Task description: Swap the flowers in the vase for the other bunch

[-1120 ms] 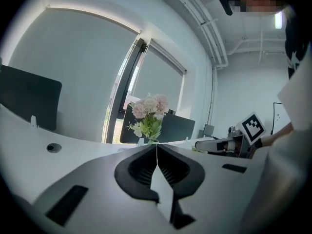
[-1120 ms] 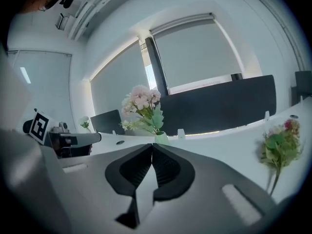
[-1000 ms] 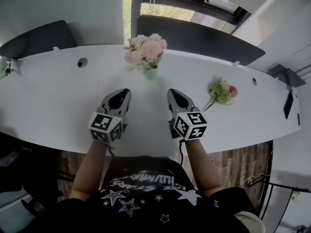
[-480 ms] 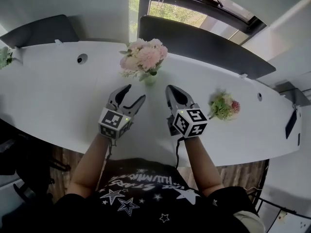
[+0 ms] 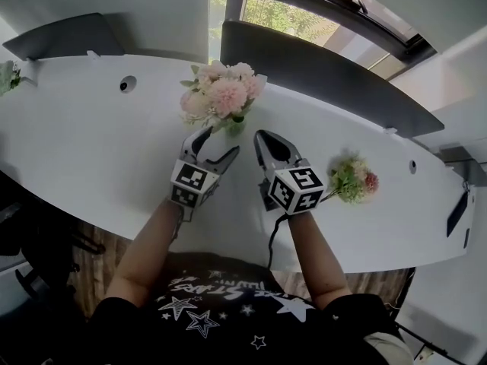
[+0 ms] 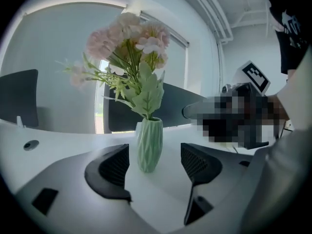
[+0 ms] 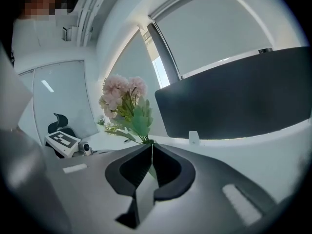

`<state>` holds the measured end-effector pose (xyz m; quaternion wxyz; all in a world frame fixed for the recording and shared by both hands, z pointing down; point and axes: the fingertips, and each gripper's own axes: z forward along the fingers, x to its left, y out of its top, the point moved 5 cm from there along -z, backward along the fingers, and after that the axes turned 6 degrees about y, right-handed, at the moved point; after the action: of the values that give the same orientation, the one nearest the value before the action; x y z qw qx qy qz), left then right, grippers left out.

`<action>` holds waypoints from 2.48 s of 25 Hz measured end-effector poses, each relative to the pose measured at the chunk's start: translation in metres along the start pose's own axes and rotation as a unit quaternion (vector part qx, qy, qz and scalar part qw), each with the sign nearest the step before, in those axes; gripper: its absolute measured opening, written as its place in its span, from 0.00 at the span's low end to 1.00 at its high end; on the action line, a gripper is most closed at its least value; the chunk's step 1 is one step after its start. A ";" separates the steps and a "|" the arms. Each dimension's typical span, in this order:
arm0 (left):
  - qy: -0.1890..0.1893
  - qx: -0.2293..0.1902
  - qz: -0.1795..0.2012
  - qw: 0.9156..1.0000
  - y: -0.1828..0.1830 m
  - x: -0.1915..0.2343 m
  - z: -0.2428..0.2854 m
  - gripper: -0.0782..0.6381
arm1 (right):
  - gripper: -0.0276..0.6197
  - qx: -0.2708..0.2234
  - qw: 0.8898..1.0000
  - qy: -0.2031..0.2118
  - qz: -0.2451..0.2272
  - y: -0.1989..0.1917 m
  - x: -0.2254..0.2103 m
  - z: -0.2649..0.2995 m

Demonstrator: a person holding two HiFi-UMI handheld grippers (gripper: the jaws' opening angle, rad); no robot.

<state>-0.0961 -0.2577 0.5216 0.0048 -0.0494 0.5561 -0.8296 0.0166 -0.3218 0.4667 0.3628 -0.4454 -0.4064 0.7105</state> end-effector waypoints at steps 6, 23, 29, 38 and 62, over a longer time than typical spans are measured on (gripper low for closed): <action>0.009 -0.003 0.010 1.000 0.002 0.005 0.024 0.55 | 0.05 0.008 1.000 0.009 0.005 -0.001 -0.008 0.011; 0.013 -0.009 0.036 0.999 0.007 0.005 0.051 0.55 | 0.05 0.016 1.000 0.022 0.014 -0.006 -0.021 0.019; 0.012 -0.009 0.048 0.999 0.005 0.006 0.052 0.46 | 0.05 0.032 0.996 0.076 -0.015 -0.003 -0.009 0.028; 0.004 -0.010 0.057 0.998 0.006 0.006 0.051 0.45 | 0.25 0.050 0.991 0.117 -0.045 0.010 0.002 0.052; 0.003 -0.014 0.062 0.998 0.003 0.005 0.053 0.45 | 0.15 0.023 0.989 0.120 -0.089 0.035 0.000 0.073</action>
<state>-0.0967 -0.3085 0.5391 0.0537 -0.0130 0.5697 -0.8200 -0.0570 -0.3545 0.4553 0.4811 -0.4806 -0.3815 0.6261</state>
